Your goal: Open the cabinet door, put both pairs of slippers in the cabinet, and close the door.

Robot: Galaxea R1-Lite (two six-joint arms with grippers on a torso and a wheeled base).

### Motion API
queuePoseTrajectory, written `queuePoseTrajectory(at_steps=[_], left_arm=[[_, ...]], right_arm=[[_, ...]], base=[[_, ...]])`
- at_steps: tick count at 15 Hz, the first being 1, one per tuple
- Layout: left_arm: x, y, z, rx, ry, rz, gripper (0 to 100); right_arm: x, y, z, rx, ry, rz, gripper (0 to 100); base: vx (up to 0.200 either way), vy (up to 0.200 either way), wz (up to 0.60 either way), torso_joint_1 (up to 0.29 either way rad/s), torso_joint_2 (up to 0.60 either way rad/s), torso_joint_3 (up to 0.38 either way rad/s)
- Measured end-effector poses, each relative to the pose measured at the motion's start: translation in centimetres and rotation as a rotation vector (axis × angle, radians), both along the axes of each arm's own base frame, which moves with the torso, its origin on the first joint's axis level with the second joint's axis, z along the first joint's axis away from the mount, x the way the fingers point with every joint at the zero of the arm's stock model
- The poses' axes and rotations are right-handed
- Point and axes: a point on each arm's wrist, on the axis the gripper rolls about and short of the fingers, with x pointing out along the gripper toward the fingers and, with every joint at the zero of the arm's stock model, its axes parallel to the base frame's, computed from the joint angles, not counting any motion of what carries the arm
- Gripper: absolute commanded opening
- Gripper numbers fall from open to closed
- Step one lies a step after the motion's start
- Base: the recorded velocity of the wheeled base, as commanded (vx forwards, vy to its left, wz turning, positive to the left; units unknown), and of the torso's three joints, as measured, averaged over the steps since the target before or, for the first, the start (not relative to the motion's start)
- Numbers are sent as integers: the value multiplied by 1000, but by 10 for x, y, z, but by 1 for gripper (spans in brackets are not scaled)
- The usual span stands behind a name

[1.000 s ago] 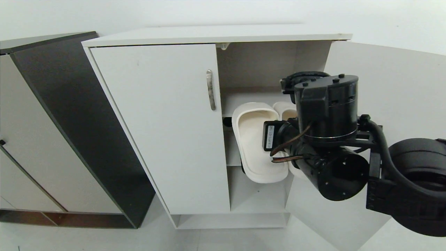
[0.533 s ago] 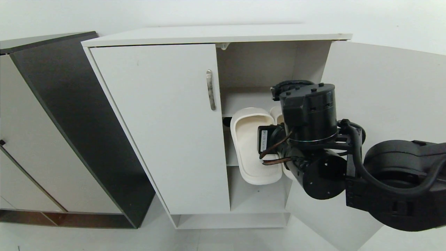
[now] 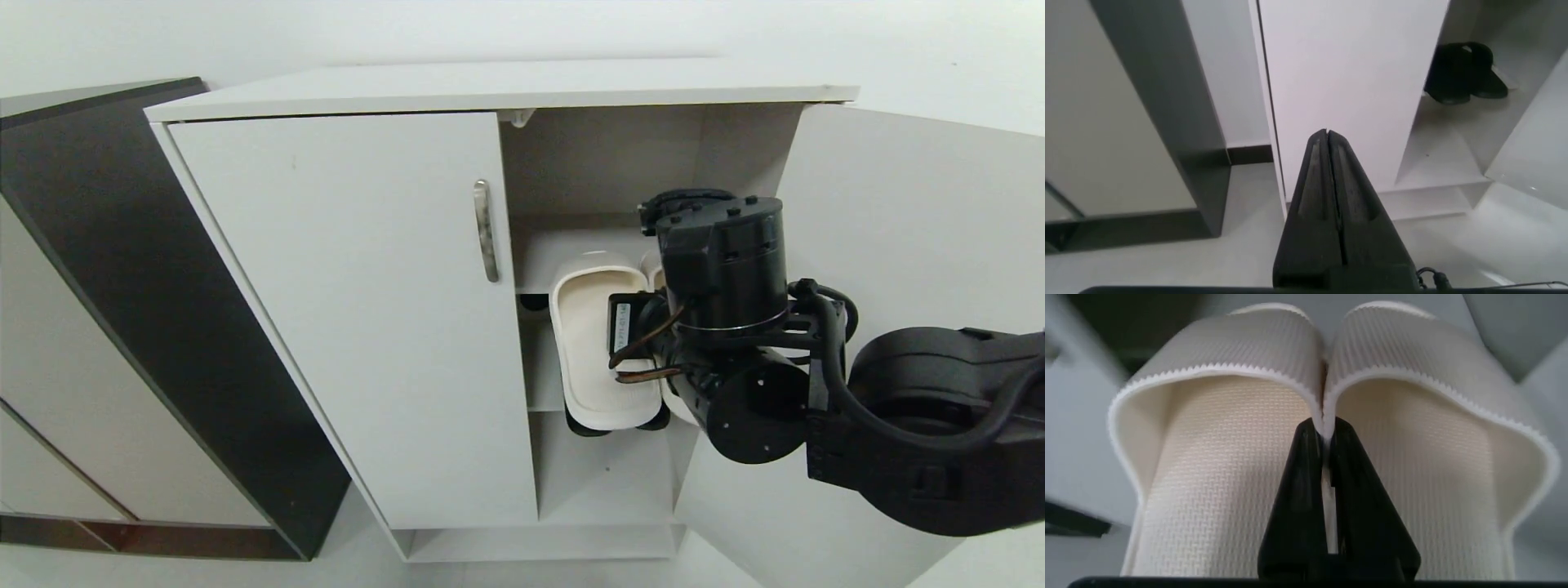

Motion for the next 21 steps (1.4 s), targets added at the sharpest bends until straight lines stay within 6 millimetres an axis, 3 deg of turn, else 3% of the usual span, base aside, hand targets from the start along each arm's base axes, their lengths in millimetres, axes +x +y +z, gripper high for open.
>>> queuePoseTrajectory(at_steps=[6, 12, 21], left_arm=[[0, 0, 0, 0, 0, 0, 0], [0, 0, 0, 0, -1, 1, 0], [0, 0, 0, 0, -1, 1, 0]], right_arm=[[-1, 0, -4, -12, 8, -1, 0], [0, 0, -10, -20, 15, -4, 0], [44, 9, 0, 22, -20, -70, 0]], base=[[200, 0, 0, 4, 2, 5], [0, 0, 0, 0, 0, 0], [0, 0, 0, 0, 0, 0]])
